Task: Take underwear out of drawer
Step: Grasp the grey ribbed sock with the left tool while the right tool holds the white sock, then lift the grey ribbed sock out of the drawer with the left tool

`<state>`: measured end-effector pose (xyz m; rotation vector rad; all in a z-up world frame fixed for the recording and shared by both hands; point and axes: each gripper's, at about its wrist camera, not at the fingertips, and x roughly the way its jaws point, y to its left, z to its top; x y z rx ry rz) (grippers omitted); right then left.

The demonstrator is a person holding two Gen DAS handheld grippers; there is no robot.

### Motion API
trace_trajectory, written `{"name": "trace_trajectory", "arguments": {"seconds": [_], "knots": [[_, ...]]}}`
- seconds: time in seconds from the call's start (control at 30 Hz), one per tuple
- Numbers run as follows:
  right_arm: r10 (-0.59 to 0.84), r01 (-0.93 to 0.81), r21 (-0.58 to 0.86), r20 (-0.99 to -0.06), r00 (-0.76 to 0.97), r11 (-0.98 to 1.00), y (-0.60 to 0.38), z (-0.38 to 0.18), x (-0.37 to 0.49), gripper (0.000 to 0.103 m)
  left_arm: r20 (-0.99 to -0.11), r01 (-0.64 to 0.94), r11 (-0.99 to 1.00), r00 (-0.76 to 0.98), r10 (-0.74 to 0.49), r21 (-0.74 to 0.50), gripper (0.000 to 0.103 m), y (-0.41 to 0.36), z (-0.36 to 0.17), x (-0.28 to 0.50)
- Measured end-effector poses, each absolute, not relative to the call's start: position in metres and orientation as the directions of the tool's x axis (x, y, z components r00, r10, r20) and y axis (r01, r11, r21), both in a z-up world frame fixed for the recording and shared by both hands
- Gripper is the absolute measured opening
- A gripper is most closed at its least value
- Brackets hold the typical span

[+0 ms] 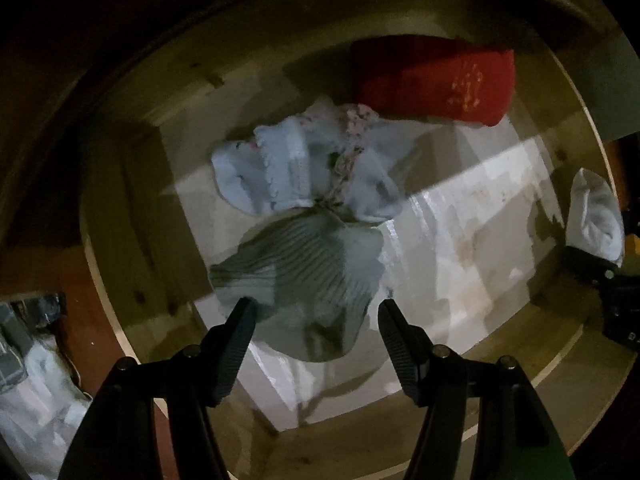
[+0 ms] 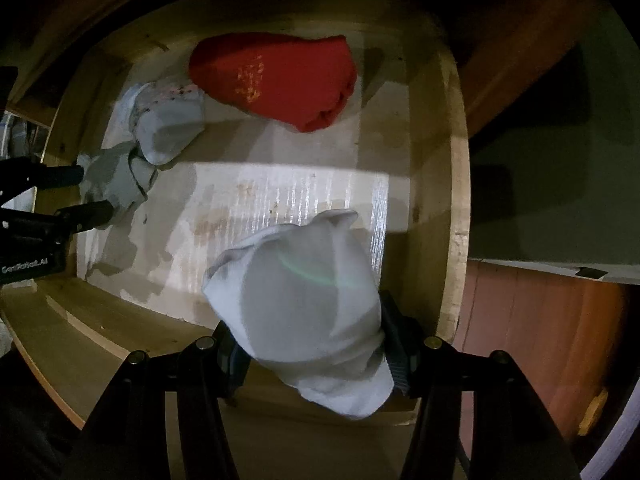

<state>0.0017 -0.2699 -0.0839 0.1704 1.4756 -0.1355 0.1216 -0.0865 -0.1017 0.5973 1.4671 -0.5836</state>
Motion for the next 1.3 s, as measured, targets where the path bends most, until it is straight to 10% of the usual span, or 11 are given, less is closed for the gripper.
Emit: {"name": "trace_trajectory", "arguments": {"seconds": [0.63, 0.97, 1.3], "knots": [[0.039, 0.182, 0.056, -0.995, 0.095, 0.982, -0.254, -0.091, 0.001, 0.053, -0.98, 0.762, 0.616, 0.157, 0.125, 0.201, 0.078, -0.145, -0.136, 0.124], [0.046, 0.181, 0.063, -0.994, 0.094, 0.982, -0.254, -0.092, 0.005, 0.054, -0.981, 0.705, 0.685, 0.09, 0.17, 0.183, 0.038, -0.125, -0.129, 0.126], [0.043, 0.174, 0.059, -0.995, 0.094, 0.983, -0.254, -0.092, 0.006, 0.054, -0.988, 0.569, 0.822, -0.11, 0.105, 0.024, 0.034, -0.093, -0.125, 0.114]]}}
